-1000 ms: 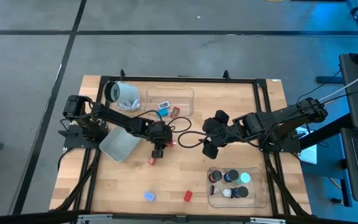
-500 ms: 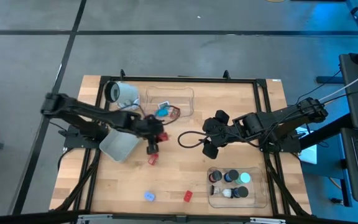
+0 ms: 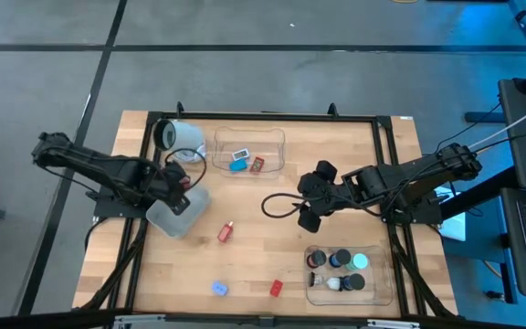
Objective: Pick & Place Office items
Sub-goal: Put the top orange charger adapter into the gray bin
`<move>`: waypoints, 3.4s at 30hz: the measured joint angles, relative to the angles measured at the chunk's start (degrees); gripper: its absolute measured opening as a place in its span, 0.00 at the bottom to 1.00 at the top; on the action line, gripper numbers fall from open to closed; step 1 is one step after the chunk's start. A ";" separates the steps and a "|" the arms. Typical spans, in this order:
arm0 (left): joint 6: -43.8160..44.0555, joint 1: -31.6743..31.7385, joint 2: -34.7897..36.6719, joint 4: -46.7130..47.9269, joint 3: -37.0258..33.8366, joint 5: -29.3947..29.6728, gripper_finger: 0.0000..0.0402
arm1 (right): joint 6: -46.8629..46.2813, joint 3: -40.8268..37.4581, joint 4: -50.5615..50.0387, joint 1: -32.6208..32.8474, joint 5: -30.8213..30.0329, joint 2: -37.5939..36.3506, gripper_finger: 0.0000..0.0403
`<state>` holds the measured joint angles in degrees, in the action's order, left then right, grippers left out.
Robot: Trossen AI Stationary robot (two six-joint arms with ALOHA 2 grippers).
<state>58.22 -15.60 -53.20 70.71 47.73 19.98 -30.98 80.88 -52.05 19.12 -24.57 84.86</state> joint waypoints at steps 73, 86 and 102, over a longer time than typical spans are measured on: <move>-3.37 4.20 -15.70 -19.75 -14.47 -3.16 0.30 | 2.60 -69.54 54.93 0.02 -21.40 -52.35 0.69; -4.79 4.20 -15.70 -19.20 -13.52 -6.82 0.42 | -1.82 -70.53 53.99 0.04 -23.64 -52.24 0.69; -9.30 2.48 -15.66 -11.19 1.68 -6.15 0.48 | 0.32 -70.53 53.77 0.10 -41.55 -52.19 0.59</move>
<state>48.92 -13.12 -68.86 59.52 49.41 13.82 -30.66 10.35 1.72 19.22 -66.12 32.67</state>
